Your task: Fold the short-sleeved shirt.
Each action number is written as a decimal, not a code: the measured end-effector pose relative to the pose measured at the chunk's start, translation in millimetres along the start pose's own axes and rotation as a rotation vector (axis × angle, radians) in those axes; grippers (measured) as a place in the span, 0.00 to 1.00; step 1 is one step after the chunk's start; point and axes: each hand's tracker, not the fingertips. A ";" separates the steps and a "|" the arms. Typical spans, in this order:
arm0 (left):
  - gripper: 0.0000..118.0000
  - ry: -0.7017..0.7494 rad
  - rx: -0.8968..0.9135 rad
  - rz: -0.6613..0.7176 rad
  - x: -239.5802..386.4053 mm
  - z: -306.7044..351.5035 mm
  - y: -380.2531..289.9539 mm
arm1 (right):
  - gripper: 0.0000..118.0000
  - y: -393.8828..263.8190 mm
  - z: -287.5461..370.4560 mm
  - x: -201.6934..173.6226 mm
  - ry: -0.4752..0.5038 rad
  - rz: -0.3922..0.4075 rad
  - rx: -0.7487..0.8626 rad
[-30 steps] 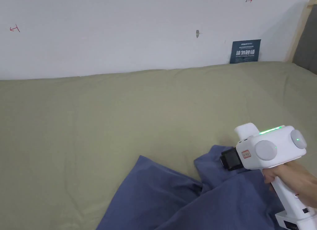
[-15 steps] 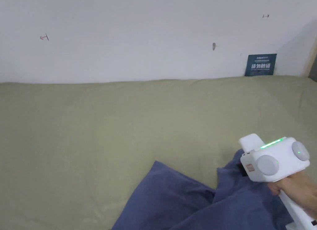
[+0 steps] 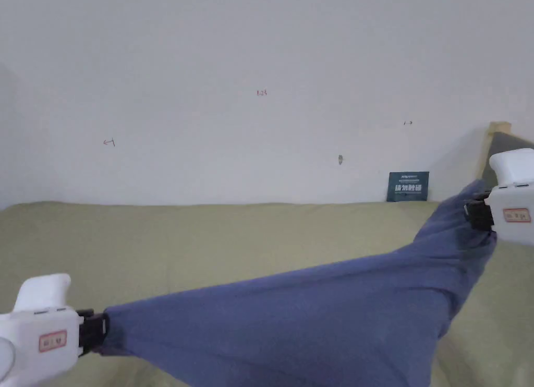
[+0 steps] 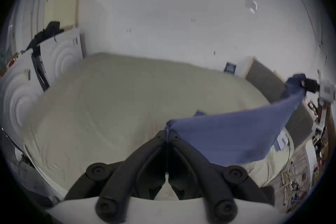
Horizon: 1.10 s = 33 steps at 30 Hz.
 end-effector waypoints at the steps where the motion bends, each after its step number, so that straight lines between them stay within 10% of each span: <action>1: 0.00 -0.001 0.014 0.002 -0.4 5.7 18.6 | 0.03 6.7 12.3 7.3 -0.004 -0.013 0.010; 14: 0.00 0.108 0.177 -0.073 43.6 61.6 166.5 | 0.03 83.8 49.3 3.8 -0.066 -0.005 0.118; 33: 0.00 0.296 0.233 -0.086 53.5 -82.4 260.7 | 0.03 156.3 -155.5 -24.8 -0.140 0.056 0.064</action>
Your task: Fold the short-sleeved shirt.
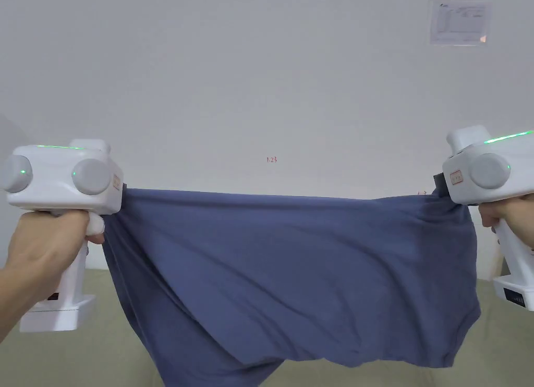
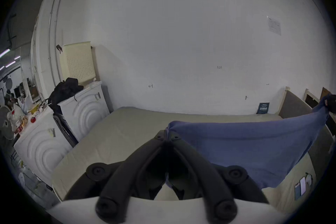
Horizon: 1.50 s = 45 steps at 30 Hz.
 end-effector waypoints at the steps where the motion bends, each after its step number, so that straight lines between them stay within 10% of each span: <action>1: 0.00 0.011 0.002 -0.010 3.4 -10.6 -0.5 | 0.03 -1.0 -13.5 -4.6 -0.003 0.004 -0.003; 18: 0.00 -0.079 -0.367 -0.156 25.2 -116.0 -267.3 | 0.03 -252.5 -118.0 -77.1 0.077 0.009 -0.352; 45: 0.00 -0.166 -0.548 -0.022 -90.4 129.9 -446.4 | 0.03 -458.0 195.5 -37.7 0.174 -0.195 -0.492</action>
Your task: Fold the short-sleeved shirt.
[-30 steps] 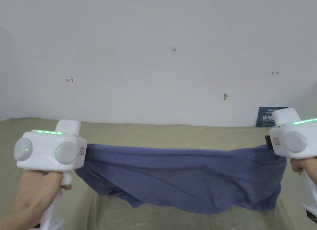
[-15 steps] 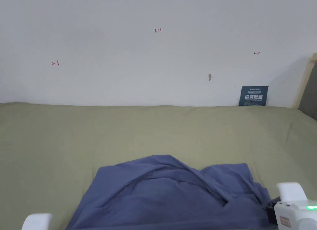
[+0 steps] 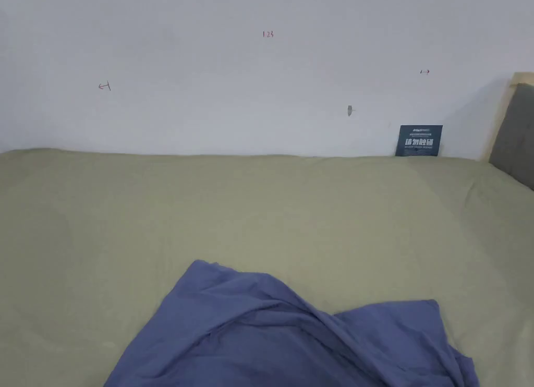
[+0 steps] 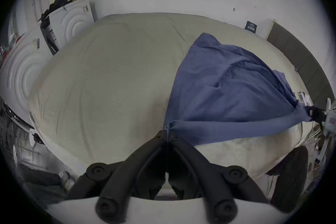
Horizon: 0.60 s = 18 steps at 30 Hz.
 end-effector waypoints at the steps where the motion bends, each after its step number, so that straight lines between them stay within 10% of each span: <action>1: 0.00 0.003 -0.013 -0.004 0.6 -1.6 -4.1 | 0.03 -7.5 -2.0 0.0 0.002 -0.003 -0.010; 5: 0.01 -0.016 -0.035 0.015 -0.1 -7.8 -12.2 | 0.03 -15.1 -7.1 -5.5 -0.006 -0.020 -0.031; 7: 0.22 -0.022 -0.024 0.039 -0.9 -9.0 -12.0 | 0.14 -14.9 -10.4 -6.7 -0.007 -0.023 -0.036; 10: 0.93 -0.034 -0.040 0.064 -6.8 -14.1 -13.4 | 1.00 -11.3 -9.3 -8.3 -0.011 -0.030 -0.047; 16: 0.91 -0.041 0.052 0.066 8.4 16.9 -2.9 | 0.95 -20.2 -5.7 23.9 0.000 -0.035 0.001; 18: 0.81 -0.080 0.085 0.076 19.4 26.8 2.1 | 0.87 -4.5 18.9 -19.4 0.011 -0.031 0.014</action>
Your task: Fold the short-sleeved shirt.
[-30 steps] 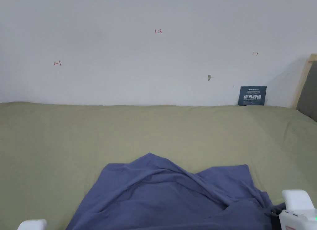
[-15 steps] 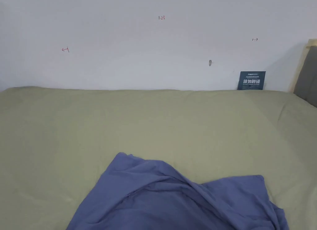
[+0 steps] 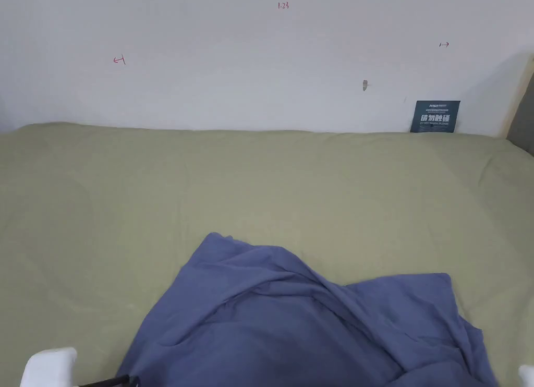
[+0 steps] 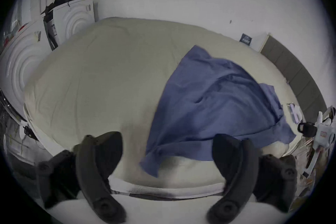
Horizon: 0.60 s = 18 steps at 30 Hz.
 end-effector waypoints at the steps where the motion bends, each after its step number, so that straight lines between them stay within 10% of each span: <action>1: 0.76 -0.020 0.008 -0.018 5.7 3.3 1.4 | 0.84 0.8 7.2 -6.9 0.004 0.005 0.001; 2: 0.69 -0.023 0.026 -0.034 13.3 6.2 0.9 | 0.78 -0.5 14.4 -13.4 -0.004 0.003 0.023; 3: 0.42 -0.022 0.038 -0.065 21.2 6.0 -0.4 | 0.53 -7.6 16.5 -18.4 -0.006 -0.004 0.048; 4: 0.00 -0.012 0.043 -0.081 28.6 4.1 -2.7 | 0.07 -10.7 19.5 -23.4 -0.010 -0.009 0.058; 5: 0.00 -0.001 0.055 -0.079 32.5 3.8 -4.5 | 0.00 -14.8 23.3 -26.1 -0.016 -0.008 0.068; 18: 0.00 -0.083 0.021 -0.086 52.4 -30.5 30.5 | 0.00 -14.7 14.3 -13.8 0.011 -0.001 0.069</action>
